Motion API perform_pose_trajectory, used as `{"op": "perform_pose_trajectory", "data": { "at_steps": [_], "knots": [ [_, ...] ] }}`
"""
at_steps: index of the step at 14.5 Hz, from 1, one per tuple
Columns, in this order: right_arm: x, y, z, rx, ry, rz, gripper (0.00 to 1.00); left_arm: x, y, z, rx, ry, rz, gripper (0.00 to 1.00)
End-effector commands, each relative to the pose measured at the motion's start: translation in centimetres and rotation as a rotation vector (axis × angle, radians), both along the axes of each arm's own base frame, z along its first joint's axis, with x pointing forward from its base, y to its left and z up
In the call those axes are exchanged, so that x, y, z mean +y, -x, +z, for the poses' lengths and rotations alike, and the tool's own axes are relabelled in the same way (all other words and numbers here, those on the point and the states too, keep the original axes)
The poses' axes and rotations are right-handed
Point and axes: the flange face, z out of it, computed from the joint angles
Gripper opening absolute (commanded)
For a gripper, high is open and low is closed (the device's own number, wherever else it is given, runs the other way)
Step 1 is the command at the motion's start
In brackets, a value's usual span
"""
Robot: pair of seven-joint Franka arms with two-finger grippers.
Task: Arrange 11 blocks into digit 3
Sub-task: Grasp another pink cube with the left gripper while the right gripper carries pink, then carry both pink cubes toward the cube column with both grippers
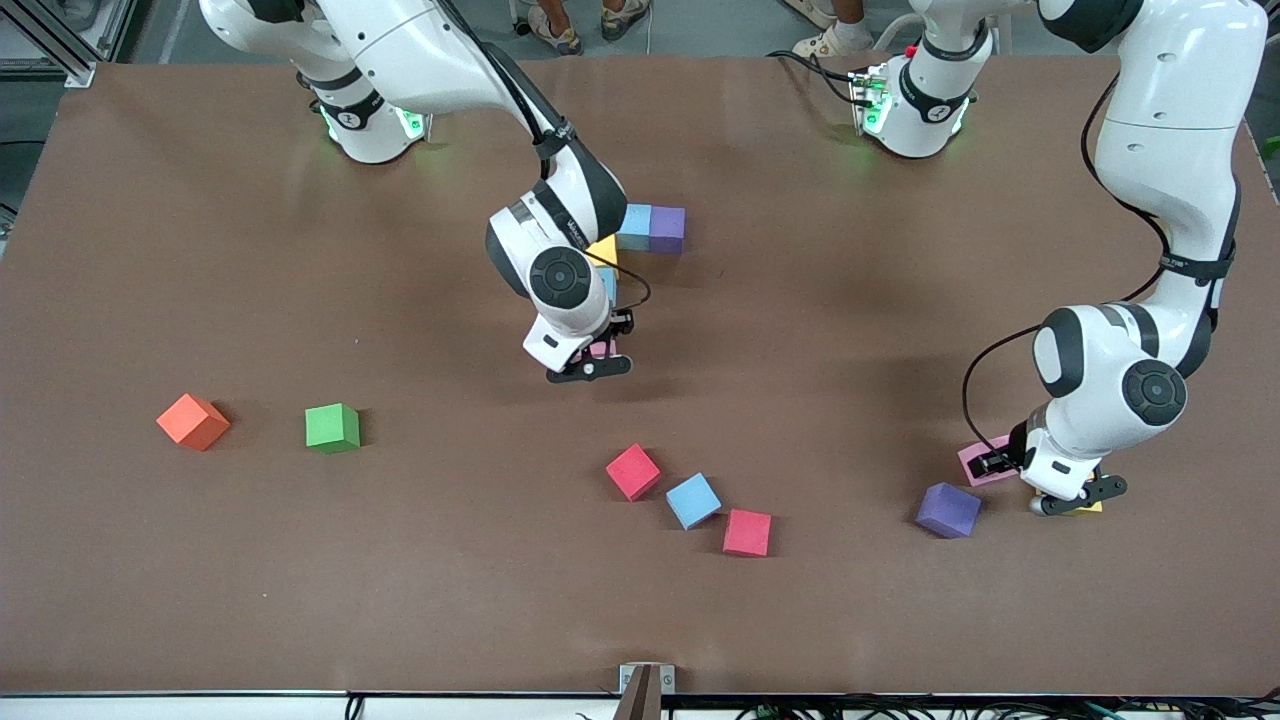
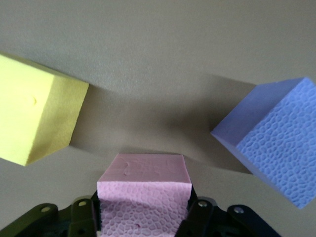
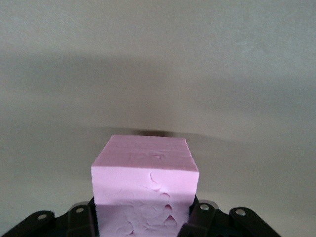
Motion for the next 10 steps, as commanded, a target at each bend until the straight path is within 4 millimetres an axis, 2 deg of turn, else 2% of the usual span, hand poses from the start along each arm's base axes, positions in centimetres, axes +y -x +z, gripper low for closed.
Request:
{"op": "perform_pose_trajectory", "data": {
  "at_steps": [1,3,5,6,7,10],
  "knots": [
    [-0.6,1.0,0.6,-0.005,-0.002,-0.013,0.33,0.0,-0.4,3.0,-0.027,0.001,0.001,0.01],
    [-0.6,0.9,0.1,-0.011,-0.002,-0.024,0.33,-0.2,-0.5,6.3,-0.002,0.007,0.047,0.01],
    [-0.6,0.9,-0.3,-0.014,-0.002,-0.026,0.32,-1.7,0.0,9.0,0.033,0.014,0.18,0.01],
    [-0.7,0.9,-0.4,-0.019,-0.004,-0.027,0.33,-3.3,0.3,9.8,0.05,0.016,0.252,0.01],
    [-1.0,1.2,-1.0,-0.015,0.001,-0.027,0.33,-5.8,0.7,10.5,0.072,0.015,0.34,0.01],
    [-0.5,2.1,-1.6,-0.02,0.0,-0.015,0.33,-13.6,2.0,10.3,0.094,0.014,0.582,0.01]
  ]
}}
